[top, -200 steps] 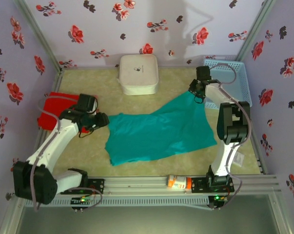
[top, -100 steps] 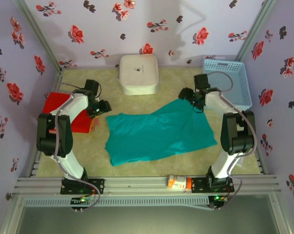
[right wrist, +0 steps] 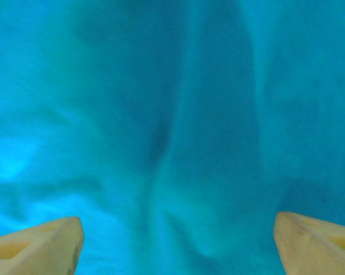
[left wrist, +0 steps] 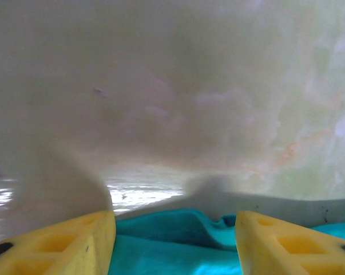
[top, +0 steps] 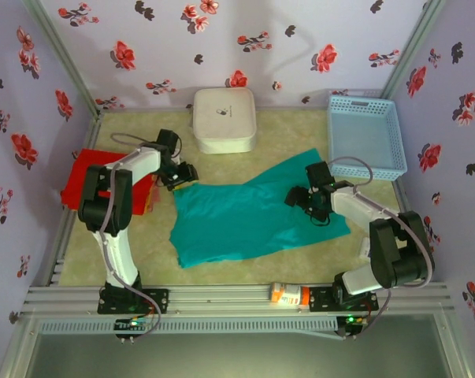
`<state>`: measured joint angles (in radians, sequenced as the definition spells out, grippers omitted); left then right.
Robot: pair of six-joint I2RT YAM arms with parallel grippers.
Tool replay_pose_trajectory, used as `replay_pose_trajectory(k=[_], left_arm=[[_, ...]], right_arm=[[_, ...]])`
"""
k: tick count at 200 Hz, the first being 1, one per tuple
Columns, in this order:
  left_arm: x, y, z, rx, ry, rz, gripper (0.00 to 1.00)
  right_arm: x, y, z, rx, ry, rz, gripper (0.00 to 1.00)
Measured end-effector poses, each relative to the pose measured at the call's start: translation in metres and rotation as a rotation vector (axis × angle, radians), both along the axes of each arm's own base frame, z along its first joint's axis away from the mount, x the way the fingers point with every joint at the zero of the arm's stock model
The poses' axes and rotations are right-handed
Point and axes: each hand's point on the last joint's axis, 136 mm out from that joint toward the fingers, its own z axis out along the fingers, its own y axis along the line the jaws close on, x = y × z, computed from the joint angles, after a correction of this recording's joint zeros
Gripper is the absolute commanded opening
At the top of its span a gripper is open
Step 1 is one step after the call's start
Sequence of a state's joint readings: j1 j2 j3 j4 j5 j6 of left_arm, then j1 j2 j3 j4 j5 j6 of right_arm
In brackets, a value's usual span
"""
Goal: Fold and stack the t-shirts
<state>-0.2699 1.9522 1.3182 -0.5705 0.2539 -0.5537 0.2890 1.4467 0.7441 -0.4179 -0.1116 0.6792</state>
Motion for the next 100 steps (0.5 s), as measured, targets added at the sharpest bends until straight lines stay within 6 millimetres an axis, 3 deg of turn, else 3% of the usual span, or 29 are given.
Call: replay_pose_trajectory(k=[24, 51, 64, 100], left_arm=[[-0.003, -0.012, -0.002, -0.022, 0.002, -0.009, 0.41], [-0.009, -0.019, -0.004, -0.05, -0.001, -0.004, 0.1], [-0.015, -0.021, -0.002, -0.056, 0.001, -0.002, 0.01], [-0.029, -0.032, 0.023, -0.074, -0.054, -0.031, 0.0]], right_arm=[[-0.006, -0.003, -0.008, -0.003, 0.013, -0.025, 0.85], [-0.003, -0.005, -0.009, 0.0, -0.005, -0.061, 0.85], [-0.002, -0.006, -0.009, 0.001, -0.014, -0.075, 0.85], [0.001, -0.006, -0.008, 0.013, -0.037, -0.102, 0.85]])
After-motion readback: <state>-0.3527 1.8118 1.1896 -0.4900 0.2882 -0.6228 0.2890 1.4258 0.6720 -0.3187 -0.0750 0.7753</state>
